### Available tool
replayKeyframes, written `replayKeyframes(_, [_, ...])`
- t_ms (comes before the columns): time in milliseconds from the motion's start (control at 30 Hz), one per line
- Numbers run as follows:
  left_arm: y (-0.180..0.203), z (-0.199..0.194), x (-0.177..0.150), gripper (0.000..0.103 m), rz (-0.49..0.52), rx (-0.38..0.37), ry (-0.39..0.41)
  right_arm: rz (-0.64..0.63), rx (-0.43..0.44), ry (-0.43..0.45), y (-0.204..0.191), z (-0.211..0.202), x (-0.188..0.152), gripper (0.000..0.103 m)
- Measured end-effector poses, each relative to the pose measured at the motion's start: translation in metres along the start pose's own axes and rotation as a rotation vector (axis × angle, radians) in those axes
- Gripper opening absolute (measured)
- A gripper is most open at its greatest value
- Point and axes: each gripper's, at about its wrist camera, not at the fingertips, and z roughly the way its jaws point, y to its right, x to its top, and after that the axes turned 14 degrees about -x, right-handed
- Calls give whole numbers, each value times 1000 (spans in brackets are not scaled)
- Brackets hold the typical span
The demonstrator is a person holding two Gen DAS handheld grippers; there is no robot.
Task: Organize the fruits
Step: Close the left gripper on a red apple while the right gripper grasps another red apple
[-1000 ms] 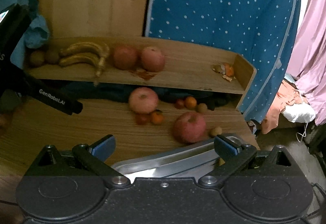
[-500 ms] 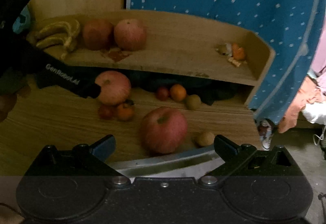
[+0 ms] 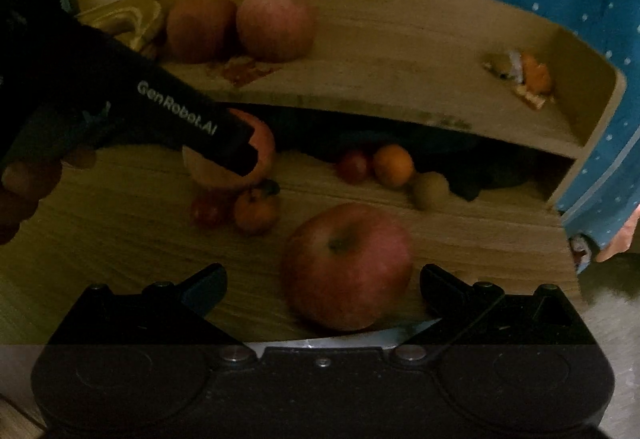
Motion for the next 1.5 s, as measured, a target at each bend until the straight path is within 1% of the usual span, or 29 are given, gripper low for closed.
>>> replayKeyframes(67, [-1,3,2,103,-16,-6,-5,2,8,-4,1,4,1,101])
replayKeyframes(267, [2,14,6,102,-38,-25,-18,7,9,-15,2,11,2,92])
replayKeyframes(367, [1,18,7,99,-57,-29,-27,14,2,-19,3,15,2,89])
replayKeyframes(533, [0,25,6,90,-85,-28,-34,26,-10,-23,3,19,0,84])
replayKeyframes(633, [-4,24,4,85,-104,-29,-36,33,-16,-19,3,19,-1,83])
replayKeyframes(767, [-6,26,2,81,-119,-42,-31,42,-24,-11,1,18,-3,83])
replayKeyframes(833, [-7,27,1,73,-130,-56,-26,46,-32,-8,0,17,-4,82])
replayKeyframes(1033, [-5,28,-3,73,-140,-53,-17,61,-56,11,2,14,-7,73])
replayKeyframes(1167, [-6,31,1,76,-154,-45,-23,58,-51,18,1,15,-7,72])
replayKeyframes(1233, [-6,29,0,74,-167,-47,-22,54,-49,24,-1,15,-5,72])
replayKeyframes(1500, [-7,26,-4,73,-184,-45,-26,38,-14,40,-9,12,-4,72])
